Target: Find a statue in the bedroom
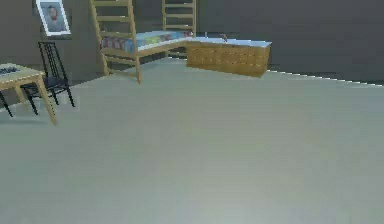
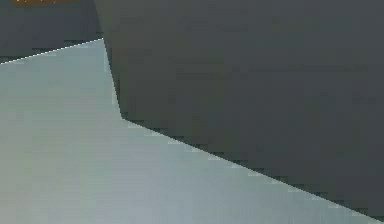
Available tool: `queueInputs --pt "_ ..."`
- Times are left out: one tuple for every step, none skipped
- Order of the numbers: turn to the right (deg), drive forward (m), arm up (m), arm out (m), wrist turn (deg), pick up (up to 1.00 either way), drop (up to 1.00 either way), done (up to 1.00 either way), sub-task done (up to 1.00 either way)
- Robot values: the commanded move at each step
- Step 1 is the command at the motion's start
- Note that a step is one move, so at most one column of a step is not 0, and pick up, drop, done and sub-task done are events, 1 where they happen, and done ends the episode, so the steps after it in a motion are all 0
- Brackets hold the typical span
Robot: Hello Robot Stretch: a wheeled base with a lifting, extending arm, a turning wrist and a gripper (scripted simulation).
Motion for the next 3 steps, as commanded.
queueInputs --pt "12.0 0.00 0.00 0.00 0.0 0.00 0.00 0.00 0.00" --pt "0.0 1.00 0.00 0.00 0.0 0.00 0.00 0.00 0.00" --pt "0.0 1.00 0.00 0.00 0.0 0.00 0.00 0.00 0.00"
